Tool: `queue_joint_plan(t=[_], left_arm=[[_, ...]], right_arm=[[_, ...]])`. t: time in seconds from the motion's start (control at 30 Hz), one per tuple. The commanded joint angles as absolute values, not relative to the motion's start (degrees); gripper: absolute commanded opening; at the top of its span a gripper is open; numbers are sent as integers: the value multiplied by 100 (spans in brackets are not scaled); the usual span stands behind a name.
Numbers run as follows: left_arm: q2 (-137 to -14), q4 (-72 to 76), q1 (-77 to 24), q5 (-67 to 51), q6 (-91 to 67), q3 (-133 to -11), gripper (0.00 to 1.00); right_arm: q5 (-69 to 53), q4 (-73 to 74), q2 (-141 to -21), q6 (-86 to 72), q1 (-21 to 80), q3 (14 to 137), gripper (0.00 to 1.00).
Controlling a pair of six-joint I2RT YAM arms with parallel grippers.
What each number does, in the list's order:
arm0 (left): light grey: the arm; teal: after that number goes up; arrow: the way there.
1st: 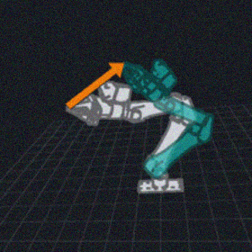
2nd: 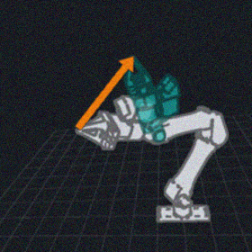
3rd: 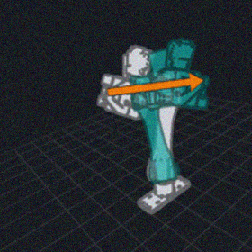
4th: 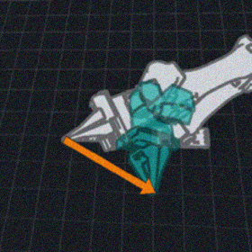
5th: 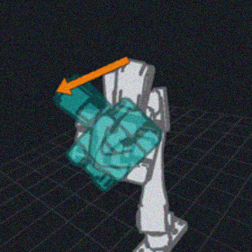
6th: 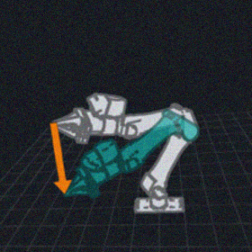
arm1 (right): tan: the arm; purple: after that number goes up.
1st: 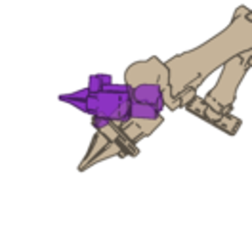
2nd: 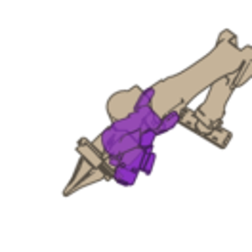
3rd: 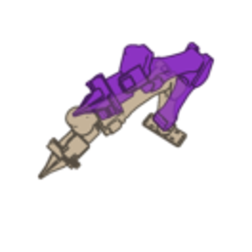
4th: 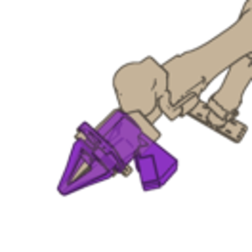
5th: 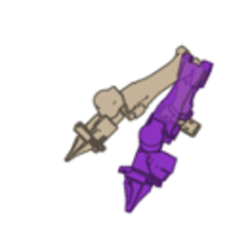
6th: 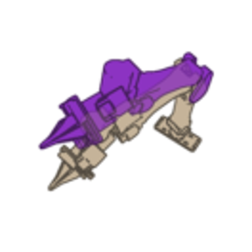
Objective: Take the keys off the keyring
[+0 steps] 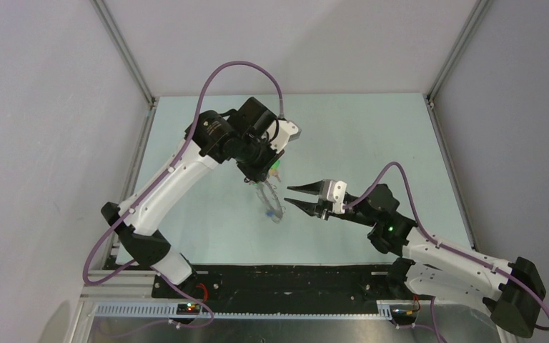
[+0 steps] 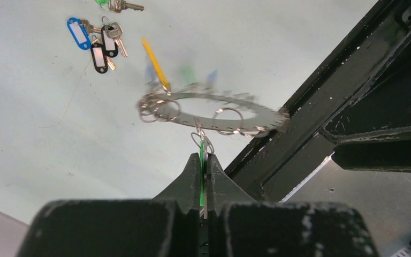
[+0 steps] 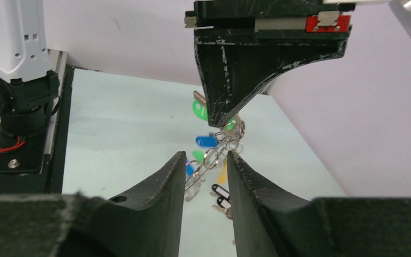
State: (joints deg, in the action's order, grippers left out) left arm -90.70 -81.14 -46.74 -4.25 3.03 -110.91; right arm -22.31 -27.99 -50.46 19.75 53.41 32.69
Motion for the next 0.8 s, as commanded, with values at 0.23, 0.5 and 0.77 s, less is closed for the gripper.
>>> queue_joint_plan(t=[0.23, 0.5, 0.77], left_arm=[[-8876, -7982, -4657, -390, 161, -11491, 0], [-8843, -7972, -4657, -318, 183, -11533, 0], [-8825, -7972, -4651, -284, 222, -11588, 0]], right_arm=[[-2771, -2694, -5197, 971, 5410, 3306, 30], [-2546, -3070, -5522, 766, 5652, 3311, 0], [-1812, -3216, -6003, 669, 5625, 3374, 0]])
